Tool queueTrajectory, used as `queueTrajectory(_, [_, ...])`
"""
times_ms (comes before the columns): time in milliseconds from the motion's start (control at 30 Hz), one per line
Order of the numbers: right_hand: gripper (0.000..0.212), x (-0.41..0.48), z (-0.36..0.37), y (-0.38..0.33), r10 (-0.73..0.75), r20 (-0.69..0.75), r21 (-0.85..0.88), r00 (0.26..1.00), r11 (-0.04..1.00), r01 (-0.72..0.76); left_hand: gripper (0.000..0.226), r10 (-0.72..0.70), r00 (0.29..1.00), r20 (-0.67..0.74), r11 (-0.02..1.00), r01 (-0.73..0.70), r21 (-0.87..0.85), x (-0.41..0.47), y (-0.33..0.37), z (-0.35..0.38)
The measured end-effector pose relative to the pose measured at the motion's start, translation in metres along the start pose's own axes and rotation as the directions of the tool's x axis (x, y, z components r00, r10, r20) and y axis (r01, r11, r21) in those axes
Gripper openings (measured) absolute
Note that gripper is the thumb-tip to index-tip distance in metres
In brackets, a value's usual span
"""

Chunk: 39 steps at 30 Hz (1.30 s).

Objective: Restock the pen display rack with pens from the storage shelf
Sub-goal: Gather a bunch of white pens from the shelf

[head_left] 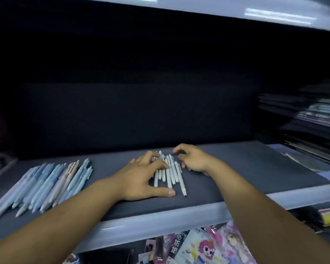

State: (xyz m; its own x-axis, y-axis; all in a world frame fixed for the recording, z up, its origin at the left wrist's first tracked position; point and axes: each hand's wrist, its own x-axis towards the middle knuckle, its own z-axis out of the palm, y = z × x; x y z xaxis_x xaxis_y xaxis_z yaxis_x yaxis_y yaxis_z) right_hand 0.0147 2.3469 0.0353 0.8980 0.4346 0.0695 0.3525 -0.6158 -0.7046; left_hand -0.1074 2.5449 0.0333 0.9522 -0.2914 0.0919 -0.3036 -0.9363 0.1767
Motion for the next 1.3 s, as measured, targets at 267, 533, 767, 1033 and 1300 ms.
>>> queueTrajectory(267, [0.038, 0.04, 0.021, -0.032, -0.078, 0.117, -0.009, 0.99, 0.997, 0.079, 0.087, 0.053, 0.998, -0.033, 0.993, -0.056, -0.106, 0.004, -0.015, 0.015])
queueTrajectory(533, [0.039, 0.034, 0.015, -0.018, -0.082, 0.098, 0.256, 0.992, 0.965, 0.054, 0.081, 0.058, 0.99, -0.125, 0.964, -0.088, -0.252, 0.013, -0.025, 0.02])
queueTrajectory(767, [0.029, 0.013, -0.012, -0.023, -0.041, -0.027, 0.059, 0.999, 0.997, 0.042, 0.081, 0.03, 0.99, -0.139, 0.979, -0.058, -0.196, 0.011, -0.019, 0.017])
queueTrajectory(1033, [0.03, -0.019, -0.026, -0.03, 0.257, 0.289, -0.177, 0.922, 0.961, -0.212, 0.047, 0.009, 0.99, -0.141, 0.965, -0.045, -0.259, 0.005, -0.015, 0.016])
queueTrajectory(1300, [0.011, 0.007, -0.013, -0.027, 0.23, 0.156, 0.031, 0.961, 0.971, -0.237, 0.06, -0.239, 0.971, -0.026, 0.955, 0.23, -0.188, 0.024, 0.002, -0.006])
